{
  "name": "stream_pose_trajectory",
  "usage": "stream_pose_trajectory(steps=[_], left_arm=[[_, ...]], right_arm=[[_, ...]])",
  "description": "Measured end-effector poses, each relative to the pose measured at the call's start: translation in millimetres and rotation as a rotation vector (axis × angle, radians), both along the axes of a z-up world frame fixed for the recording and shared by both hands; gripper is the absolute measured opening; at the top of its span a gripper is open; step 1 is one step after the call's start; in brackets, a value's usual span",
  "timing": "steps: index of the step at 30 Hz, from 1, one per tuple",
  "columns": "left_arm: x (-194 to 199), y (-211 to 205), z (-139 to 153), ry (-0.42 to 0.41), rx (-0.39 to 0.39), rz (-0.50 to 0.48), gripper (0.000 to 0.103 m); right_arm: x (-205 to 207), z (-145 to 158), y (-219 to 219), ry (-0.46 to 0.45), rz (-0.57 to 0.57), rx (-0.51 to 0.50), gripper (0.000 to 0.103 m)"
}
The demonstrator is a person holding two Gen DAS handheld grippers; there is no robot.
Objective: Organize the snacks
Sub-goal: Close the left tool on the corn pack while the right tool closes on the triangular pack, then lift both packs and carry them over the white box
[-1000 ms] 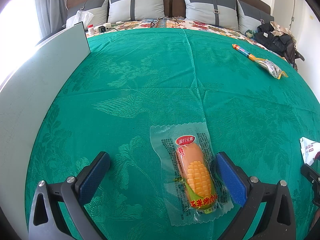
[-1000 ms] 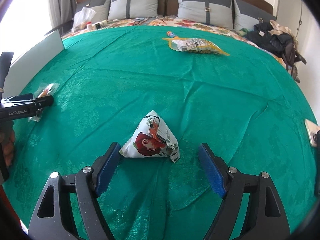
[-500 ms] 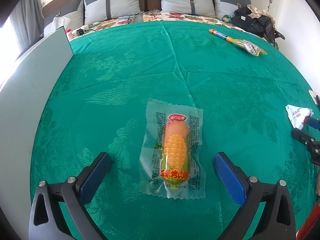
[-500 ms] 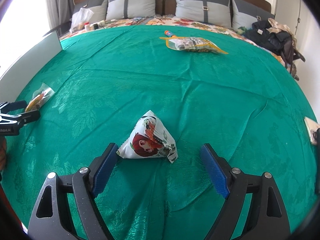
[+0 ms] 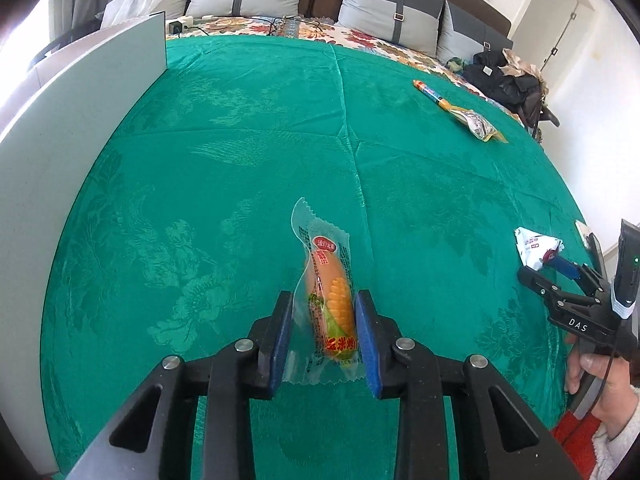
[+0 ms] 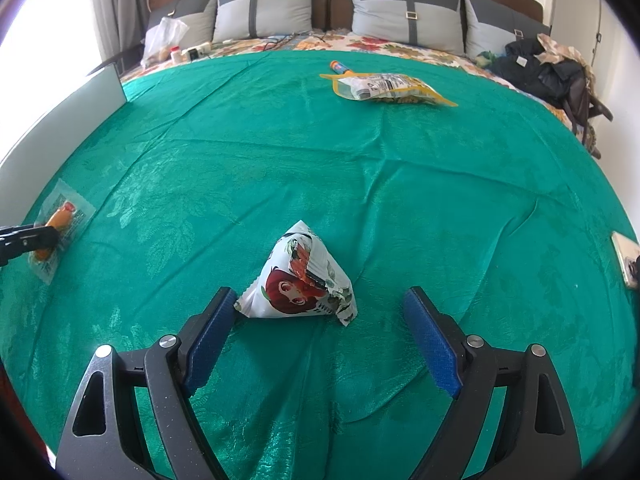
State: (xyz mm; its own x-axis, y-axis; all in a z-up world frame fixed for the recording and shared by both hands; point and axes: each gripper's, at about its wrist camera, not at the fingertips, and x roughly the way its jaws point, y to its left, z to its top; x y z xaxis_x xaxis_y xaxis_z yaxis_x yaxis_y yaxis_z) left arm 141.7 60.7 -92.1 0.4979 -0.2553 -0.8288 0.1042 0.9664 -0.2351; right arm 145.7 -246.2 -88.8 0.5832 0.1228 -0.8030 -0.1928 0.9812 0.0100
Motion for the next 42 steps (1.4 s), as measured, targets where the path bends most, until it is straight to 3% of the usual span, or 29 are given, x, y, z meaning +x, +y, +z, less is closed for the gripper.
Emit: stream_pose_trajectory(steps=[3, 4, 5, 7, 10, 12, 14, 15, 16, 17, 18, 19, 27, 31, 35, 36, 37, 38, 42], left_arm=[[-12, 4, -1, -0.014, 0.035, 0.010, 0.031], [-13, 5, -1, -0.020, 0.040, 0.014, 0.036], [-14, 7, -2, -0.019, 0.042, 0.021, 0.043], [-13, 9, -7, -0.001, 0.058, 0.033, 0.079], [-11, 8, -11, -0.001, 0.076, 0.041, 0.082], [-9, 0, -13, -0.005, 0.128, 0.025, 0.083], [-8, -12, -16, -0.006, 0.221, -0.004, 0.082], [-10, -15, -16, -0.031, 0.230, -0.025, 0.072], [-13, -16, -14, -0.053, 0.221, -0.035, 0.052], [-13, -16, -13, -0.051, 0.225, -0.038, 0.045], [-11, -14, -12, -0.036, 0.205, -0.043, 0.043], [-12, -12, -10, -0.034, 0.188, -0.044, 0.033], [-23, 18, -1, -0.020, -0.004, 0.032, 0.029], [-28, 31, 13, -0.042, -0.065, 0.059, 0.029], [-34, 44, 19, -0.048, -0.074, 0.086, 0.029], [-36, 48, 20, -0.049, -0.079, 0.092, 0.029], [-40, 51, 21, -0.052, -0.086, 0.097, 0.029], [-43, 53, 21, -0.056, -0.094, 0.101, 0.029], [-50, 57, 21, -0.062, -0.124, 0.105, 0.029]], right_arm=[[-4, 1, 0, 0.018, 0.043, -0.011, 0.090], [-7, 1, 0, 0.034, 0.052, -0.015, 0.090], [-8, 2, -1, 0.050, 0.056, -0.018, 0.089], [-12, 3, -1, 0.080, 0.064, -0.028, 0.088], [-13, 6, 5, 0.096, 0.088, -0.059, 0.088], [-12, 11, 10, 0.072, 0.087, -0.089, 0.088], [-8, 16, 14, 0.038, 0.069, -0.105, 0.088], [-5, 18, 15, 0.026, 0.064, -0.093, 0.087], [-1, 18, 14, 0.031, 0.062, -0.068, 0.085], [3, 16, 13, 0.056, 0.057, -0.045, 0.071], [6, 13, 12, 0.094, 0.047, -0.036, 0.040], [6, 16, 10, 0.091, 0.032, -0.012, 0.040], [-18, 49, -8, 0.085, -0.006, 0.208, 0.037], [-25, 63, 8, 0.066, 0.040, 0.218, 0.020], [-21, 61, 19, 0.089, 0.047, 0.179, 0.022], [-21, 60, 18, 0.094, 0.036, 0.183, 0.033], [-21, 58, 17, 0.101, 0.027, 0.186, 0.067], [-23, 57, 17, 0.102, 0.022, 0.186, 0.079], [-27, 48, 28, 0.122, 0.071, 0.152, 0.079]])
